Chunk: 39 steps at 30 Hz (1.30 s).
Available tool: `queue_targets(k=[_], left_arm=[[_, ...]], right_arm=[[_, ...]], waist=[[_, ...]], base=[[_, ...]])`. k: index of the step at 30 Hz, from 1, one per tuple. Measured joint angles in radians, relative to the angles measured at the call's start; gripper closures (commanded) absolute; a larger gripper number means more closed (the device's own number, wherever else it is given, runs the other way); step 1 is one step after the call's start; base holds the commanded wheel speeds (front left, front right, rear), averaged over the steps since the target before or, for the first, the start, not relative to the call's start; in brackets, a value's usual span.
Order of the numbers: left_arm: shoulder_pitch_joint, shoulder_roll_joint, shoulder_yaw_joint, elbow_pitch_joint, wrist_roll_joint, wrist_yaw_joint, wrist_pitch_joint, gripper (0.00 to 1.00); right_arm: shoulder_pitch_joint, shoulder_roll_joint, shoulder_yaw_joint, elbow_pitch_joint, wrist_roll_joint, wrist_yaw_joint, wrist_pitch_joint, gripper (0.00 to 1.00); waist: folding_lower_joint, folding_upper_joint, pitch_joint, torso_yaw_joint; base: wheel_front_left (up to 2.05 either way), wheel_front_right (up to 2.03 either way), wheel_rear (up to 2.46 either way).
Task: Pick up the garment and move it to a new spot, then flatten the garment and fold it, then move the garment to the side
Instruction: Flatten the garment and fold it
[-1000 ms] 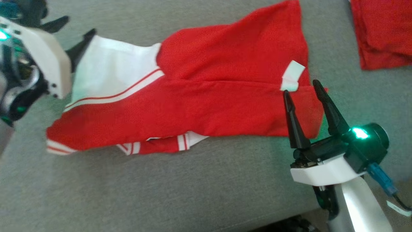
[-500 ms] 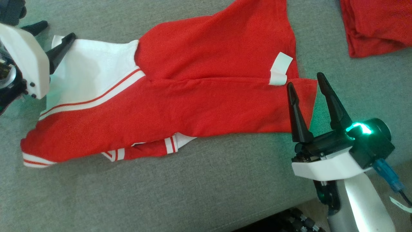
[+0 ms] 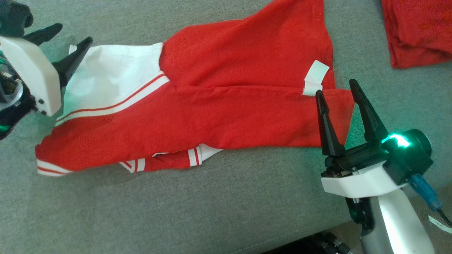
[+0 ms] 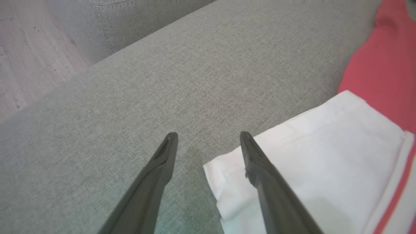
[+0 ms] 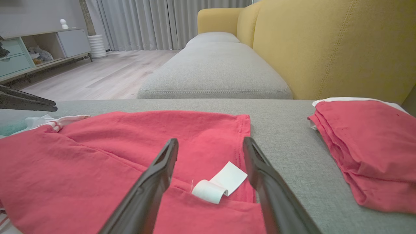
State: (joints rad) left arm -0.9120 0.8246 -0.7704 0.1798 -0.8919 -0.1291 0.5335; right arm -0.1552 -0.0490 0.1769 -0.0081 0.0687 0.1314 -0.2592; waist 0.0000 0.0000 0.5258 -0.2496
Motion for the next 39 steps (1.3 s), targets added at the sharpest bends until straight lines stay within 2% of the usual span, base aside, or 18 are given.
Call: queue_targets(k=[10,15,16,17,19,22,31,39], left_arm=[[0.07,0.042,-0.003,-0.039,-0.023,0.025,0.021,0.0],[0.072,0.044,-0.002,-0.049,-0.023,0.032,0.018,0.0],[0.072,0.044,-0.002,-0.049,-0.023,0.032,0.014,0.05],[0.072,0.044,-0.004,-0.049,-0.023,0.032,0.014,0.46],[0.072,0.044,-0.008,-0.053,-0.023,0.029,0.014,1.0],[0.072,0.044,-0.019,-0.057,-0.018,0.023,0.004,1.0],[0.036,0.044,-0.031,-0.053,0.1,0.013,-0.152,1.0],[-0.005,0.038,-0.046,-0.021,0.128,0.005,-0.193,1.0]], right_arm=[[0.001,0.0,0.0,-0.002,0.0,0.0,0.0,0.0],[0.0,0.0,0.001,-0.003,0.0,0.0,0.0,0.0],[0.0,0.0,0.001,-0.003,0.0,0.0,0.0,0.0],[0.0,0.0,0.001,-0.003,0.0,0.0,0.0,0.0],[0.0,0.0,0.0,-0.003,0.0,0.0,0.0,0.0],[0.0,0.0,-0.002,-0.003,0.0,0.0,0.0,0.0],[0.001,-0.009,-0.02,0.047,-0.006,0.0,0.0,0.0],[-0.023,-0.189,0.032,0.206,0.122,0.0,0.0,0.0]], waist=[[0.0,0.0,-0.001,0.001],[0.0,0.0,0.01,0.001],[0.0,0.0,0.011,0.0],[0.0,0.0,0.011,0.0],[0.0,0.0,0.01,-0.001],[0.0,0.0,0.005,-0.002],[0.0,0.0,-0.015,0.018],[0.0,0.0,-0.028,0.044]], base=[[0.0,0.0,0.0],[0.0,0.0,0.0],[0.0,0.0,0.0],[0.0,0.0,0.0],[0.0,0.0,0.0],[0.0,0.0,0.0],[0.0,0.0,0.0],[0.0,0.0,0.0]])
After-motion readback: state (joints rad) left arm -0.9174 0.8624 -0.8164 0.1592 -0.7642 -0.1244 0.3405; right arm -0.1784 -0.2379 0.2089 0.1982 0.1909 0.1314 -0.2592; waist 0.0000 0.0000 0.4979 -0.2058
